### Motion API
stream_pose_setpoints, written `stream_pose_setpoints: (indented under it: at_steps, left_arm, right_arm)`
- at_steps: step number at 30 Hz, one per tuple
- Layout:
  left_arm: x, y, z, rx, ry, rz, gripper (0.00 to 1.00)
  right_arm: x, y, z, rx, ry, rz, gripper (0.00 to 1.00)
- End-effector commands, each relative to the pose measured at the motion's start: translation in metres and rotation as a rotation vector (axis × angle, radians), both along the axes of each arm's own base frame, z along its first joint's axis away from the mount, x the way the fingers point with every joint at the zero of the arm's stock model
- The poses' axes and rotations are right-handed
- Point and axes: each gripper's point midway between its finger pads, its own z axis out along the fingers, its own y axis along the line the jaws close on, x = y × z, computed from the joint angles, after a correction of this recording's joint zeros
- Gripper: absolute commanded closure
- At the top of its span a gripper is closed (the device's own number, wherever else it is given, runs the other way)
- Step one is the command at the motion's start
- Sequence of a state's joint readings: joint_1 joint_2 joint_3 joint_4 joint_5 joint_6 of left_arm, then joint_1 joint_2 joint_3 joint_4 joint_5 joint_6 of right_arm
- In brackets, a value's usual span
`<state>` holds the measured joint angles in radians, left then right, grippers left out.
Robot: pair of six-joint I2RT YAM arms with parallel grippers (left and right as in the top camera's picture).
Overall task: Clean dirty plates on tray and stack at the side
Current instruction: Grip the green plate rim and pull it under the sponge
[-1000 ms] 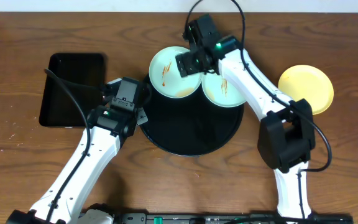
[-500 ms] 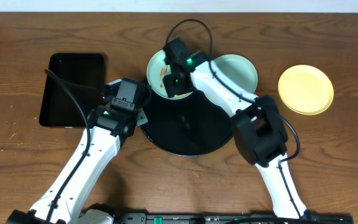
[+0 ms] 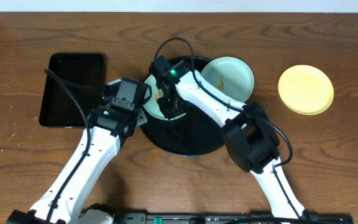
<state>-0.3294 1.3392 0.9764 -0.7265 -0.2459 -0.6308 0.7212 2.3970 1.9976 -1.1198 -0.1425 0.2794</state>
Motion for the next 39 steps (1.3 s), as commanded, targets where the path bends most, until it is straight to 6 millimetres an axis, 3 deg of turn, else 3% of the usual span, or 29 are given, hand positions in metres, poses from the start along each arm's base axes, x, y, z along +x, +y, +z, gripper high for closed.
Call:
stream_pose_setpoints:
  at_steps: [1,5,8,13,16,20,26,33,39]
  left_arm:
    - [-0.002,0.012,-0.003,0.034,0.014,0.025,0.93]
    - [-0.006,0.019,-0.005,0.041,0.036,0.043,0.93]
    - [-0.007,0.021,-0.005,0.041,0.037,0.05,0.92]
    - [-0.007,0.021,-0.005,0.041,0.037,0.05,0.93]
    - [-0.007,0.021,-0.005,0.041,0.037,0.05,0.93]
    - [-0.006,0.021,-0.005,0.041,0.037,0.05,0.92]
    - [-0.006,0.021,-0.005,0.041,0.037,0.05,0.93]
    - [-0.007,0.021,-0.005,0.041,0.038,0.049,0.92]
    - [-0.007,0.021,-0.005,0.04,0.037,0.049,0.92]
  right_arm:
    - [-0.028,0.018,0.01,0.102,0.119,0.057,0.64]
    - [-0.034,0.013,0.013,0.092,0.143,0.073,0.62]
    - [-0.03,0.012,0.021,0.102,0.123,0.083,0.52]
    - [-0.007,0.005,0.05,0.136,0.046,0.056,0.31]
    - [0.019,-0.006,0.087,0.191,-0.045,0.049,0.15]
    - [0.045,-0.029,0.101,0.174,-0.126,0.008,0.18]
    - [0.065,-0.058,0.083,0.118,-0.127,-0.055,0.47]
    - [0.066,-0.066,0.03,0.042,-0.048,-0.066,0.5]
    - [0.064,-0.067,0.006,0.019,-0.013,-0.066,0.52]
